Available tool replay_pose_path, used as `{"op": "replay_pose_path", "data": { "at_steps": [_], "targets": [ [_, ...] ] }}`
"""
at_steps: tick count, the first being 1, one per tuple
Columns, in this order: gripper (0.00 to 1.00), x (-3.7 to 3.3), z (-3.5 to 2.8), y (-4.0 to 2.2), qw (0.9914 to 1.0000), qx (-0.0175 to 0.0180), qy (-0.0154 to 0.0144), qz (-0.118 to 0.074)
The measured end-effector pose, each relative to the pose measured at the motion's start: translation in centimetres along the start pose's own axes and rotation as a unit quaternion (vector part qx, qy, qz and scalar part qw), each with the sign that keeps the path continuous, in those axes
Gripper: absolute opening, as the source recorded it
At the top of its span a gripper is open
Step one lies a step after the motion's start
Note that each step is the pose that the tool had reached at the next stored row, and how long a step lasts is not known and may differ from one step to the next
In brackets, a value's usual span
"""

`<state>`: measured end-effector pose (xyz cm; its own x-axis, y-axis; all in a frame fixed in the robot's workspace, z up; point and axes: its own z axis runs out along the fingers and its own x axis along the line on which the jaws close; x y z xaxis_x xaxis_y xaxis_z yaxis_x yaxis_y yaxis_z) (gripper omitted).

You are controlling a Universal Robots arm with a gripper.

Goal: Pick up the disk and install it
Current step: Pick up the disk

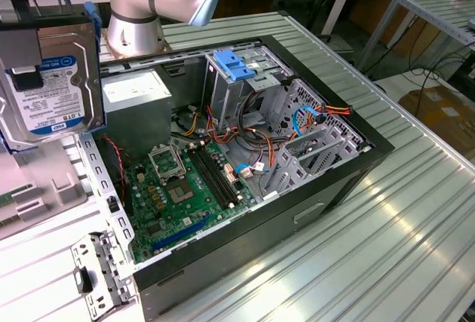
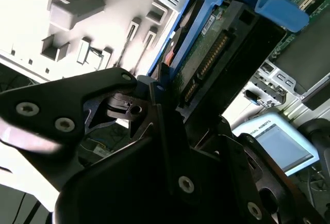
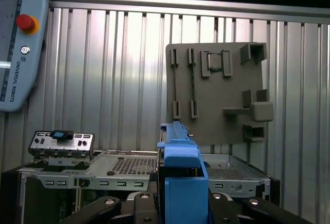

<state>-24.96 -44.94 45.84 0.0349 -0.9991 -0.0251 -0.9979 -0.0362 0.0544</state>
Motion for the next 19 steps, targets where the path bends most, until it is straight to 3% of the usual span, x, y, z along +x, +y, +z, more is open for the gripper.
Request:
{"op": "replay_pose_path", "data": {
  "at_steps": [19],
  "targets": [
    [0.37, 0.98, -0.16, -2.92, 1.00000, -0.0016, 0.0000, 0.000]
  ]
}}
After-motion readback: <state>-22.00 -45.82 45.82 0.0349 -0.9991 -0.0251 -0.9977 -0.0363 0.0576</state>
